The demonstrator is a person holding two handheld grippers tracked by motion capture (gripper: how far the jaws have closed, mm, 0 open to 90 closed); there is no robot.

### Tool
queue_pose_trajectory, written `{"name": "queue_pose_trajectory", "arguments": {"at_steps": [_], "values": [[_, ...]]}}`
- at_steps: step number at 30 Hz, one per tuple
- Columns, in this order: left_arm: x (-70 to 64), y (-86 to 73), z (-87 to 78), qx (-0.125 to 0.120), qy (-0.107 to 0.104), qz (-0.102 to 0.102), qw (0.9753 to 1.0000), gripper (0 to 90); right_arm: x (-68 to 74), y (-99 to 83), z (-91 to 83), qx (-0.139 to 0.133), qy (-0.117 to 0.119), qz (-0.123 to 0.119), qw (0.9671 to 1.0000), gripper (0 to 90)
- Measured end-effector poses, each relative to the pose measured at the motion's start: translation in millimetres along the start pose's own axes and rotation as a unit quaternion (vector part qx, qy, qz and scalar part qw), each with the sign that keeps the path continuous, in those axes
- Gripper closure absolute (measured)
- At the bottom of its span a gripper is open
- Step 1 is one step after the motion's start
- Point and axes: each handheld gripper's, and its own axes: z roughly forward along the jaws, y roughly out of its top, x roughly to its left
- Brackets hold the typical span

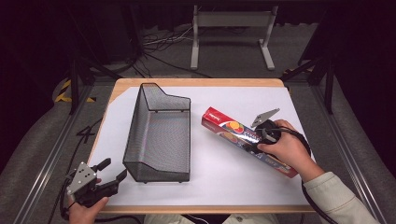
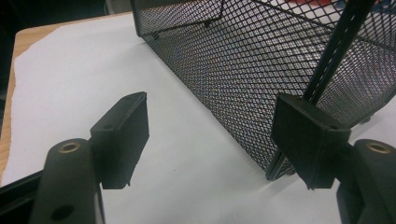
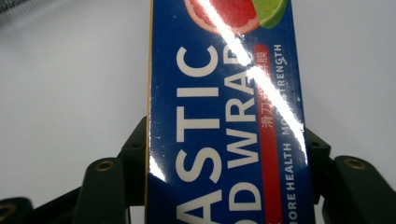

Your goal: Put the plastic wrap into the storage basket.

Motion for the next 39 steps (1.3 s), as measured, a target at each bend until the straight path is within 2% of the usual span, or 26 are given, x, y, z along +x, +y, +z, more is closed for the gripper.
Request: {"name": "queue_pose_trajectory", "arguments": {"at_steps": [8,11,14,25,31,39], "values": [[0.3,0.3,-0.4,0.0,0.001,0.0,1.0,28.5,2.7,8.5,-20.0,-0.028,-0.007,-0.008,0.9996,40.3],[0.4,0.4,-0.7,0.0,0.002,0.0,1.0,28.5,3.9,10.5,-24.7,-0.035,-0.007,-0.002,0.9994,40.3],[0.5,0.0,-2.3,0.0,0.005,-0.001,1.0,28.5,6.0,13.2,-33.9,-0.053,-0.006,0.009,0.9985,40.2],[0.7,0.2,-3.2,-0.006,0.005,-0.003,1.0,28.5,9.2,22.1,-53.4,-0.068,-0.01,0.03,0.9972,40.2],[1.3,0.3,-3.9,-0.009,0.008,-0.002,0.9999,28.5,12.5,28.2,-63.6,-0.08,-0.012,0.034,0.9962,40.2],[0.9,0.7,-3.4,-0.008,0.011,-0.003,0.9999,28.6,20.2,40.9,-66.4,-0.089,-0.015,0.043,0.995,40.2]]}}
